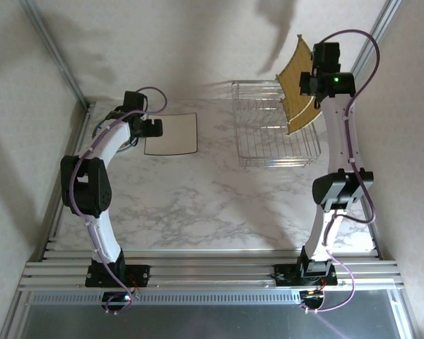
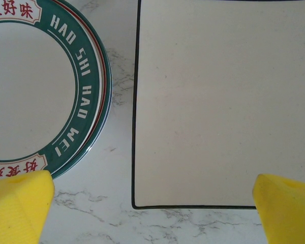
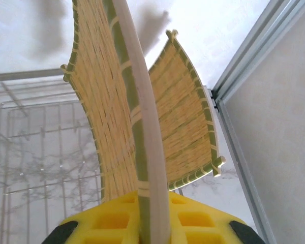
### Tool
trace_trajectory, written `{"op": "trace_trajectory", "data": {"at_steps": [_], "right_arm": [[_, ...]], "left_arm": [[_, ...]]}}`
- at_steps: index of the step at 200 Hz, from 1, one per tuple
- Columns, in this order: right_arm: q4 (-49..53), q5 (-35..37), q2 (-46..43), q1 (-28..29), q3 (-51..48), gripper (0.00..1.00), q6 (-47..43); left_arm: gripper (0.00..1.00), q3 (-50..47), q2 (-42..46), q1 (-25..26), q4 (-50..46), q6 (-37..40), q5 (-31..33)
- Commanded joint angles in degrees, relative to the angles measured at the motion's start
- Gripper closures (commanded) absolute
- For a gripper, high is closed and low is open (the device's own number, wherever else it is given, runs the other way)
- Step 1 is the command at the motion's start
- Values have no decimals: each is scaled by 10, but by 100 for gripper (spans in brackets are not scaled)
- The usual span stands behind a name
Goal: Unload the plates from the dish rack
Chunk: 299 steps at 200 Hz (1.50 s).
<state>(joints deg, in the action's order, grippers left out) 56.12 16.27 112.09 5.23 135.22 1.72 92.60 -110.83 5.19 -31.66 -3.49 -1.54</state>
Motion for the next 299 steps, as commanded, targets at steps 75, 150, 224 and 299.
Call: {"op": "trace_trajectory", "data": {"at_steps": [75, 150, 224, 299], "right_arm": [[-278, -334, -200, 25, -302, 100, 160], [-701, -570, -214, 23, -632, 100, 445], [-836, -608, -155, 46, -691, 100, 532], [-789, -644, -97, 83, -619, 100, 510]], "left_arm": [[0, -13, 30, 5, -7, -19, 8], [0, -39, 67, 5, 41, -17, -97], [1, -132, 88, -3, 308, -135, -455], [11, -225, 76, 0, 600, -322, -569]]}}
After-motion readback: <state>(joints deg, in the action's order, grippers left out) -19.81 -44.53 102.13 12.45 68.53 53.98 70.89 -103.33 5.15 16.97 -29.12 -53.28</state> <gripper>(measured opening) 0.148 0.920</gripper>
